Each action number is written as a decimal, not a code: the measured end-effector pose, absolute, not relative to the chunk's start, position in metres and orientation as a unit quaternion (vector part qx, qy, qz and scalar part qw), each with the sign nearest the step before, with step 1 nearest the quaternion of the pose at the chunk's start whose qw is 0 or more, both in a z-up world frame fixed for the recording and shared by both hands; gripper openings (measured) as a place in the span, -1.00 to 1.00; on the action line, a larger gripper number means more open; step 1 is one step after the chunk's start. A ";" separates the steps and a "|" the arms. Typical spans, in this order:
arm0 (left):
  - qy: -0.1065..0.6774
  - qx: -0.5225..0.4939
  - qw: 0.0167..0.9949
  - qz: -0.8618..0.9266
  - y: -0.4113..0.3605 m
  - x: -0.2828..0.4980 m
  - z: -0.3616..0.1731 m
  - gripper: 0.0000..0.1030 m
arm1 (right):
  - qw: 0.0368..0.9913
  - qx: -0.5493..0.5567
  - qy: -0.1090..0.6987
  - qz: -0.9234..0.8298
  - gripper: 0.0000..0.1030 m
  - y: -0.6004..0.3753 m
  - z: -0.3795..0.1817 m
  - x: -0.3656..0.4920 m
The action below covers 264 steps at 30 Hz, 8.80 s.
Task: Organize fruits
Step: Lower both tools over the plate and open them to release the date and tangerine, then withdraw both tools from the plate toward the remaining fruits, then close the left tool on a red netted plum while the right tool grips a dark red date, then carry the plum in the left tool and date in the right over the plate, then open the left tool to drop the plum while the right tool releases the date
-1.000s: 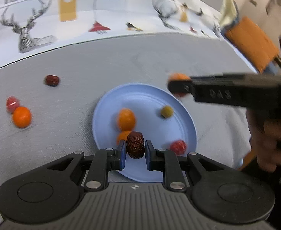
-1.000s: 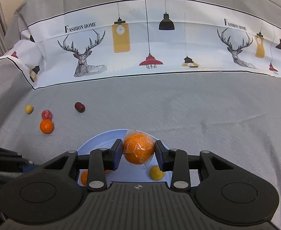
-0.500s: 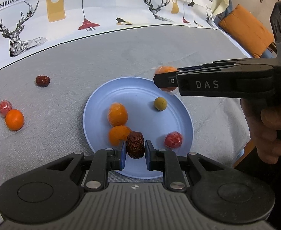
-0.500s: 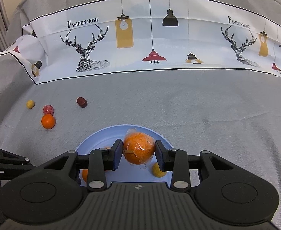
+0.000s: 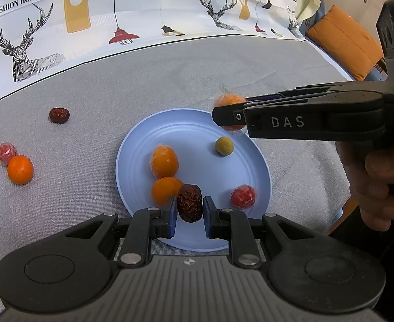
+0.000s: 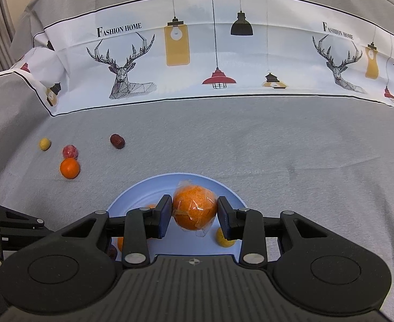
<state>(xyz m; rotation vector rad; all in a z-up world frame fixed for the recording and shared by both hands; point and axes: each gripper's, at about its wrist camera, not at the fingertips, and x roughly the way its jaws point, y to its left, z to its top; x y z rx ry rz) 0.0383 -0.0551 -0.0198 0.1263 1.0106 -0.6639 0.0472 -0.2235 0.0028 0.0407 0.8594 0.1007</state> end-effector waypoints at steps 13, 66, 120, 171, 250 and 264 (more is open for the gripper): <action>0.474 0.060 0.821 -0.312 -0.056 0.038 -0.019 -0.57 | 0.907 0.019 0.417 0.050 -0.26 -0.220 0.002 0.046; 0.446 0.010 0.857 -0.257 -0.028 0.051 -0.002 -0.46 | 0.920 0.012 0.390 0.034 -0.24 -0.224 0.009 0.048; 0.515 -0.193 0.835 0.017 0.100 0.205 -0.048 -0.21 | 0.887 -0.050 0.437 0.138 -0.46 -0.075 -0.091 0.211; 0.429 -0.049 0.894 -0.115 0.005 0.048 0.018 -0.42 | 0.931 0.054 0.361 0.022 -0.52 -0.252 0.026 0.040; 0.480 0.016 0.832 -0.279 -0.063 0.035 -0.015 -0.42 | 0.911 0.006 0.405 0.076 -0.52 -0.228 0.010 0.047; 0.481 0.017 0.830 -0.281 -0.067 0.035 -0.013 -0.42 | 0.911 0.004 0.406 0.074 -0.52 -0.229 0.011 0.047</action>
